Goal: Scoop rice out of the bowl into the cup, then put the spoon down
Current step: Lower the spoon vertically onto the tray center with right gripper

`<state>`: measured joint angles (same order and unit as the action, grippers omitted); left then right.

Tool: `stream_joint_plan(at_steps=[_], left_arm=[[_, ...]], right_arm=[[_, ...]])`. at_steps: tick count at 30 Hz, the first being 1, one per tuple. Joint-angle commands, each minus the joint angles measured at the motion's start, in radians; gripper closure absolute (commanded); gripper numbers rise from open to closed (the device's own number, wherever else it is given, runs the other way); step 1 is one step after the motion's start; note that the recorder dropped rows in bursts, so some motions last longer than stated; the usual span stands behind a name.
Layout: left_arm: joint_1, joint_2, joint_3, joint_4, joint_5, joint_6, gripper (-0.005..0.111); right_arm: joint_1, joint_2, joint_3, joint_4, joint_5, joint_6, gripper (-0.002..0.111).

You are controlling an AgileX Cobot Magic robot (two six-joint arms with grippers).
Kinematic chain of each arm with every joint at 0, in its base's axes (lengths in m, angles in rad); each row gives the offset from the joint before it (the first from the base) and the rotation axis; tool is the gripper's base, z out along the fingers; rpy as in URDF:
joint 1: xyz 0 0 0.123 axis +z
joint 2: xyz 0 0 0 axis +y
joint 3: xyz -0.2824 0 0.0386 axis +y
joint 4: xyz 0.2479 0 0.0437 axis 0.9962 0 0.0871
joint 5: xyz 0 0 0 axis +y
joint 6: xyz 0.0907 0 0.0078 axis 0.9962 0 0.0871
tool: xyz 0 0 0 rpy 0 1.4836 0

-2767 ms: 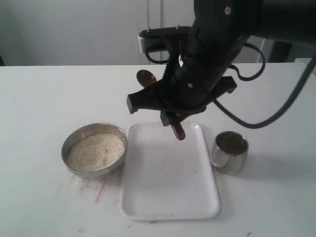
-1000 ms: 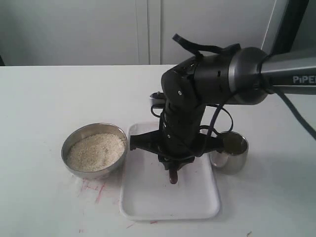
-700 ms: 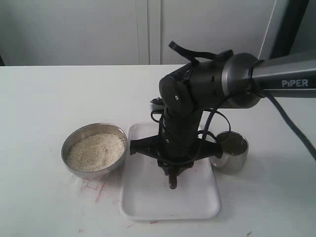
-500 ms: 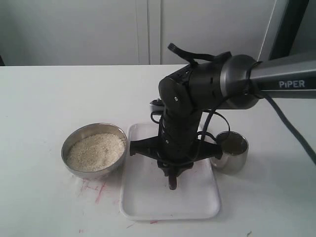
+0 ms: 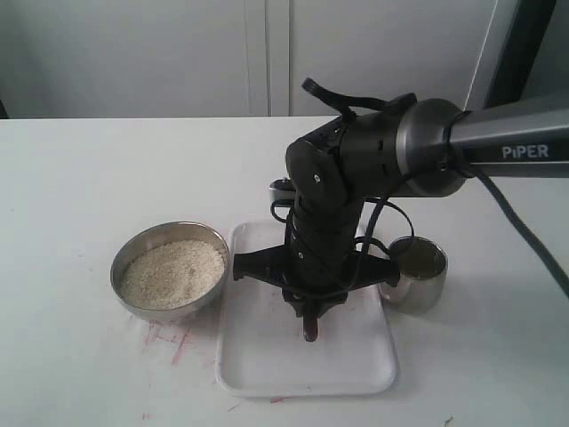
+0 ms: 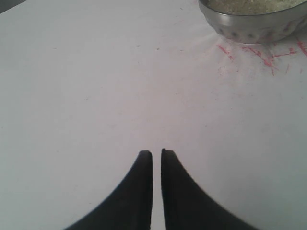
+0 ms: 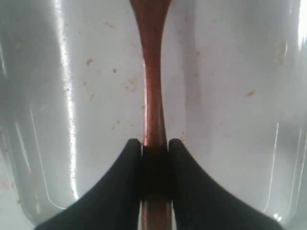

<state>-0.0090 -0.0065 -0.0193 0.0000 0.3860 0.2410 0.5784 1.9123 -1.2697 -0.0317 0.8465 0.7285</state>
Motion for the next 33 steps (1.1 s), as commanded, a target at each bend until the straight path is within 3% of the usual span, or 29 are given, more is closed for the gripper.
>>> stream_joint_plan(at_steps=[1, 33], left_arm=[[-0.004, 0.007, 0.009, -0.006, 0.048, -0.006, 0.092], [-0.004, 0.007, 0.009, -0.006, 0.048, -0.006, 0.092]], right_arm=[[0.0, 0.0, 0.005, -0.005, -0.008, -0.012, 0.108], [0.0, 0.054, 0.005, 0.013, -0.013, -0.041, 0.108]])
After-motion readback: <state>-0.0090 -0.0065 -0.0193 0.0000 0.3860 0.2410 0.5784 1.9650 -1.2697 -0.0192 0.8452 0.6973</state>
